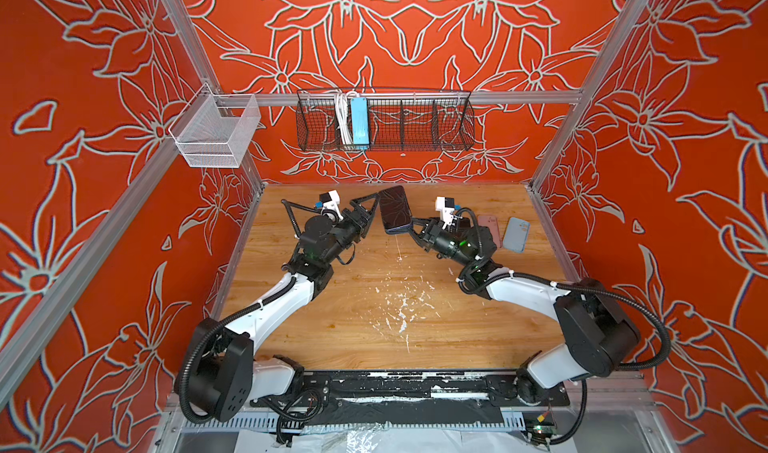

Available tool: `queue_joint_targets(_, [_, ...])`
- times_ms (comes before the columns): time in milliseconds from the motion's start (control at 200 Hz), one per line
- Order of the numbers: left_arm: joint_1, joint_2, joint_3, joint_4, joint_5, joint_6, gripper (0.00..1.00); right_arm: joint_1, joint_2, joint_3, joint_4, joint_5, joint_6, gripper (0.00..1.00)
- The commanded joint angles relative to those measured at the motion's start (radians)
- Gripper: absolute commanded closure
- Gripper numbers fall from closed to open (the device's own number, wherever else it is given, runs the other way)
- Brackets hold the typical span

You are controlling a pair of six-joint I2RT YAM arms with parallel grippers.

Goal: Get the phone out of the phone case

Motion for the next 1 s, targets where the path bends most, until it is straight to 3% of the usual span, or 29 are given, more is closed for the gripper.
queue_joint_targets(0, [0.006, -0.058, -0.013, -0.040, -0.012, 0.011, 0.04, -0.013, -0.029, -0.002, 0.099, 0.016, 0.003, 0.94])
queue_joint_targets(50, [0.006, -0.090, -0.009, -0.109, -0.019, 0.014, 0.00, -0.018, -0.027, 0.000, 0.094, 0.021, -0.009, 0.94])
queue_joint_targets(150, [-0.006, -0.178, 0.021, -0.328, -0.051, 0.009, 0.03, -0.023, -0.022, 0.003, 0.080, 0.030, -0.042, 0.94])
queue_joint_targets(355, [-0.067, -0.288, 0.004, -0.507, -0.040, -0.165, 0.03, -0.024, 0.009, 0.023, 0.066, 0.036, -0.112, 0.95])
queue_joint_targets(555, [-0.135, -0.270, -0.037, -0.360, -0.024, -0.314, 0.03, -0.023, 0.051, 0.037, 0.100, 0.027, -0.174, 0.95])
queue_joint_targets(996, [-0.174, -0.154, 0.015, -0.230, -0.015, -0.393, 0.03, 0.009, 0.052, 0.020, 0.108, 0.018, -0.293, 0.97])
